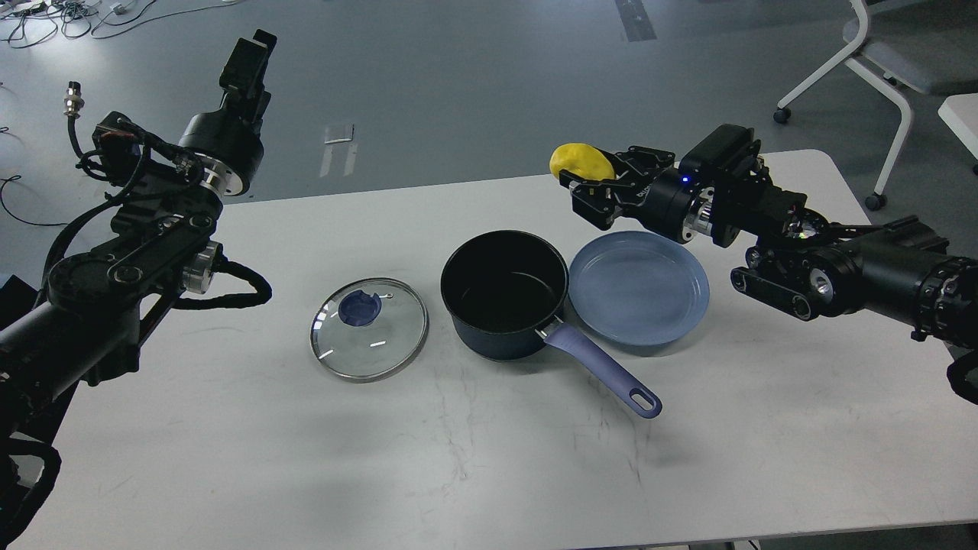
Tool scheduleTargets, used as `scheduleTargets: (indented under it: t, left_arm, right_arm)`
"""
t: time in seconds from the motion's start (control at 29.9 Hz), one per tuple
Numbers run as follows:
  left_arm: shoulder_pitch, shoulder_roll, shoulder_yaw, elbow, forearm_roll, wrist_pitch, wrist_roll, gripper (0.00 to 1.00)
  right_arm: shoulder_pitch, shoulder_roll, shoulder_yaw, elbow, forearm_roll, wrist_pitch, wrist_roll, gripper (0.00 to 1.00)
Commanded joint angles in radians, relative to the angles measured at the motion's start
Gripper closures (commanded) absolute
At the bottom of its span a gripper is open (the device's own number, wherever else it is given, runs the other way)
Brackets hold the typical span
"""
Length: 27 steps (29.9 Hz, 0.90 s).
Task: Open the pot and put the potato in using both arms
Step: 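Carry the potato over the saucepan and drop it inside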
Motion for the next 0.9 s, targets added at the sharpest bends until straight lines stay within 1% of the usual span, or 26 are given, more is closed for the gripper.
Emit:
scheduleTargets:
  t: [0.0,0.13,0.23,0.3,0.33,0.37,0.7,0.77,0.84,0.87]
  left_arm:
    - [0.000,-0.001,0.000,0.000,0.000,0.000,0.000,0.02]
    - [0.004,-0.001,0.000,-0.004,-0.002,-0.002,0.000,0.02]
    - [0.006,-0.001,0.000,-0.007,-0.002,-0.002,0.000,0.02]
    - [0.004,-0.001,-0.002,-0.009,-0.002,-0.003,0.000,0.02]
    - [0.004,-0.001,-0.002,-0.009,-0.002,-0.003,0.000,0.02]
    - [0.003,-0.001,-0.002,-0.009,-0.002,-0.003,0.000,0.02]
    - [0.003,-0.008,-0.002,-0.011,-0.002,-0.011,0.000,0.02]
    - [0.004,-0.010,-0.003,-0.011,-0.005,-0.022,0.000,0.02]
    - [0.004,-0.008,-0.014,-0.012,-0.012,-0.034,0.000,0.02]
    - [0.004,-0.008,-0.014,-0.012,-0.012,-0.034,0.000,0.02]
  right_arm:
    - [0.012,0.064,-0.009,0.040,-0.005,0.001,0.000,0.57]
    - [0.024,0.135,-0.088,0.031,-0.007,0.007,0.000,0.57]
    - [0.020,0.147,-0.148,0.030,-0.005,0.007,0.000,0.48]
    - [0.011,0.158,-0.159,0.026,-0.005,0.007,0.000,0.35]
    - [0.006,0.176,-0.159,0.025,-0.002,0.007,0.000,0.07]
    - [0.006,0.184,-0.158,0.023,0.002,0.007,0.000,0.00]
    - [-0.026,0.184,-0.129,0.026,0.053,-0.005,0.000,0.00]
    - [-0.026,0.182,-0.107,0.026,0.067,-0.006,0.000,0.00]
    - [-0.025,0.179,-0.028,0.031,0.116,-0.004,0.000,0.00]
    - [-0.025,0.179,-0.027,0.031,0.116,-0.004,0.000,0.00]
